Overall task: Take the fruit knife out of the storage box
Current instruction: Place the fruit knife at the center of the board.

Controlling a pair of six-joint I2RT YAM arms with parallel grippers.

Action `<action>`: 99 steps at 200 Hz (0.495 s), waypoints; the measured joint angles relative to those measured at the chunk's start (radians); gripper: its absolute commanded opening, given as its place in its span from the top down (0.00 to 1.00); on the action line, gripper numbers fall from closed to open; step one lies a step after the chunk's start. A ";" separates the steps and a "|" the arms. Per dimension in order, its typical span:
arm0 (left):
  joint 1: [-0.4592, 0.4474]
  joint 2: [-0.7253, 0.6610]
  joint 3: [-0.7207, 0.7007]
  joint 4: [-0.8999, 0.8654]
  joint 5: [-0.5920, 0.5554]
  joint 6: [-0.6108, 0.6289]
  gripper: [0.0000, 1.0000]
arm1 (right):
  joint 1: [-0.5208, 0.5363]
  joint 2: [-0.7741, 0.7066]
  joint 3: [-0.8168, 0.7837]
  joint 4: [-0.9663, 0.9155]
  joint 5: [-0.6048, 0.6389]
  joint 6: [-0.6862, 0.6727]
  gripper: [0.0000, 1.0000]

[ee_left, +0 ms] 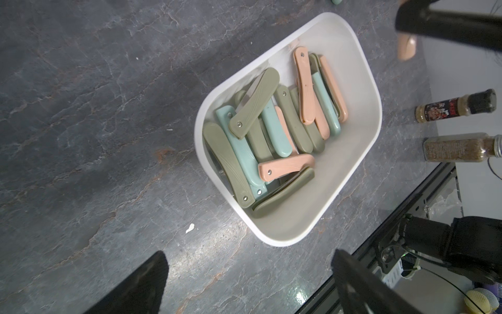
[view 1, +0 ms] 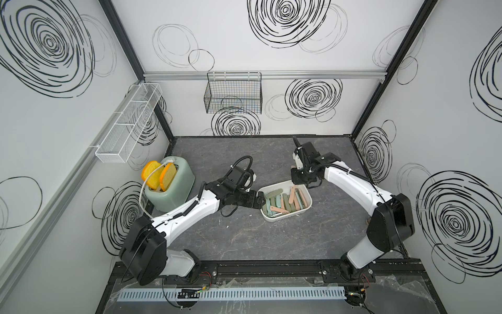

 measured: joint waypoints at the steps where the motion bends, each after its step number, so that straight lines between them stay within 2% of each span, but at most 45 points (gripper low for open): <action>1: 0.000 0.000 0.001 0.000 0.000 0.000 0.02 | -0.003 0.005 0.008 0.001 0.000 0.000 0.81; 46: 0.000 0.030 0.040 0.000 0.000 0.001 0.02 | -0.081 0.172 0.188 0.003 0.006 -0.014 0.81; 99: 0.000 0.052 0.067 -0.002 0.000 0.001 0.02 | -0.126 0.384 0.301 0.006 0.044 -0.025 0.81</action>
